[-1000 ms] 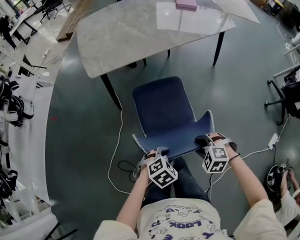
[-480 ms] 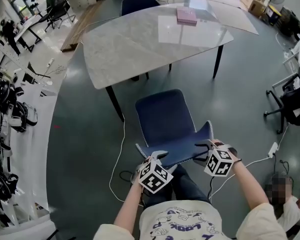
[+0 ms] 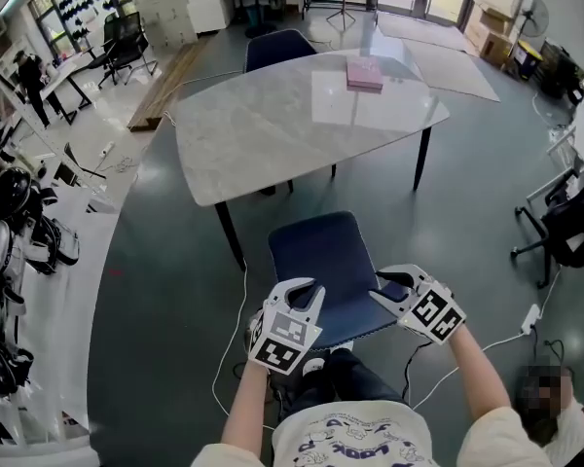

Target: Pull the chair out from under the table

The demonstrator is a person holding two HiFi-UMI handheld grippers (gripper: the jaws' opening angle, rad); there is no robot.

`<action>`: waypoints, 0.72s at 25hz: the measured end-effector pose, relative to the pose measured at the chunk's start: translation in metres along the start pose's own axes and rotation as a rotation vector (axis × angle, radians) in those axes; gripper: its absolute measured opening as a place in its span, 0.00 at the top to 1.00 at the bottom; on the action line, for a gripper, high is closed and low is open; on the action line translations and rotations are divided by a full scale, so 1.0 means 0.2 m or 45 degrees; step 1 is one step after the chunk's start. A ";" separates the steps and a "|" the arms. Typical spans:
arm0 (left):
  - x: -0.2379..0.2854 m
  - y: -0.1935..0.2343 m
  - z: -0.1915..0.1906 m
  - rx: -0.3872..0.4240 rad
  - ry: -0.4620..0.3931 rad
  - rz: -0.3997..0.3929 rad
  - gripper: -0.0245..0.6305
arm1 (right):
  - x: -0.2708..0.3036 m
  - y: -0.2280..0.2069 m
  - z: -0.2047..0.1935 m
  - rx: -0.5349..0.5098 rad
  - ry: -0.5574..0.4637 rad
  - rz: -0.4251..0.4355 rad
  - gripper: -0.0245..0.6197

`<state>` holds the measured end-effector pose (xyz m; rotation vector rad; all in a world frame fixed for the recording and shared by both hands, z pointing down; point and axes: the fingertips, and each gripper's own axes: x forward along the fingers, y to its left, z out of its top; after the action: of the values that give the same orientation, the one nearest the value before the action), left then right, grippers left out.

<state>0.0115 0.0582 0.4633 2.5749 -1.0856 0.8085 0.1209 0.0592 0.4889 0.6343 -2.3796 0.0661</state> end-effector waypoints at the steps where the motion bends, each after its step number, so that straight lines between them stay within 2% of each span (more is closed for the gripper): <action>1: -0.02 0.04 0.06 -0.016 -0.043 0.046 0.88 | -0.02 -0.05 0.05 0.011 -0.043 -0.046 0.74; 4: -0.10 0.16 0.22 -0.103 -0.185 0.178 0.92 | -0.09 -0.17 0.22 0.063 -0.173 -0.183 0.82; 7: -0.19 0.25 0.36 -0.203 -0.321 0.257 0.93 | -0.19 -0.27 0.41 0.116 -0.336 -0.308 0.91; 10: -0.28 0.32 0.44 -0.224 -0.411 0.332 0.93 | -0.28 -0.32 0.56 0.137 -0.470 -0.391 0.95; 13: -0.37 0.37 0.50 -0.225 -0.466 0.426 0.93 | -0.34 -0.35 0.67 0.153 -0.561 -0.447 0.95; 18: -0.51 0.43 0.58 -0.292 -0.574 0.549 0.93 | -0.43 -0.39 0.75 0.275 -0.675 -0.521 0.95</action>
<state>-0.0613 0.0109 0.3103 2.4120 -1.7867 0.1479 0.1250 -0.0050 0.3111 1.3734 -2.7026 -0.0294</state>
